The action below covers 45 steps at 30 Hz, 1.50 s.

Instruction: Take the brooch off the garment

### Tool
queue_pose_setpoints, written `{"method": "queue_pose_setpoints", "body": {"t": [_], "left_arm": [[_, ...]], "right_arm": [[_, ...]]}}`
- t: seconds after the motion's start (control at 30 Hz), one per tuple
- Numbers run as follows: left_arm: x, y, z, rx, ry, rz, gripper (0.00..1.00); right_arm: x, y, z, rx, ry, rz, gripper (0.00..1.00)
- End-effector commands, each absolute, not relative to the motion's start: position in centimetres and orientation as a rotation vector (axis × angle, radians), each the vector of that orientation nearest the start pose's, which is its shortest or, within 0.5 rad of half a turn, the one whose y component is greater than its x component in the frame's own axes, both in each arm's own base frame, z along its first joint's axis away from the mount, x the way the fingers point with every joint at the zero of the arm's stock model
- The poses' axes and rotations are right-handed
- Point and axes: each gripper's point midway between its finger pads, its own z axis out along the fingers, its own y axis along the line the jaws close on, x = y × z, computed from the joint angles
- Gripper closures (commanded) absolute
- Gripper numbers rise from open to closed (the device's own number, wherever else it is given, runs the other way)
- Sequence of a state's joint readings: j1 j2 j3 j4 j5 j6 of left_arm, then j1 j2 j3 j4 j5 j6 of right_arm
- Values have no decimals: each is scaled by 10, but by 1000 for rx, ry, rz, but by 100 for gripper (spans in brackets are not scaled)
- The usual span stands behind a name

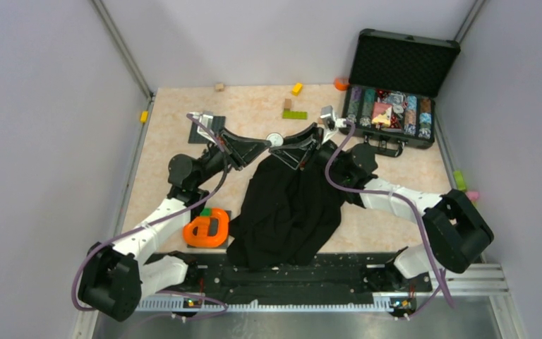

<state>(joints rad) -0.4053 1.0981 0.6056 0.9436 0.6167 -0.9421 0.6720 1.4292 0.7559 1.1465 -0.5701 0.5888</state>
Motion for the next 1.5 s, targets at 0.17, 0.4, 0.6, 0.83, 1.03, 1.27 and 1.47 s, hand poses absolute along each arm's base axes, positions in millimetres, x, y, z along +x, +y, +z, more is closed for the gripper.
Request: {"method": "queue_pose_setpoints", "body": {"t": [0.17, 0.4, 0.6, 0.83, 1.03, 1.27, 1.47], "left_arm": [[246, -246, 369, 318, 1233, -1504, 100], [245, -246, 370, 322, 1227, -1505, 100], [245, -247, 369, 325, 1230, -1508, 100], [244, -246, 369, 332, 1223, -1496, 100], [242, -247, 368, 355, 1211, -1474, 100], [240, -247, 366, 371, 1200, -1472, 100], [238, -247, 365, 388, 1184, -1445, 100]], "right_arm": [[251, 341, 379, -552, 998, 1460, 71], [258, 338, 380, -482, 1014, 1461, 77], [261, 339, 381, -464, 1024, 1452, 75], [267, 341, 380, -431, 1055, 1423, 77], [271, 341, 379, -406, 1081, 1426, 83], [271, 340, 385, -354, 1080, 1480, 88], [277, 338, 382, -300, 1109, 1485, 90]]}}
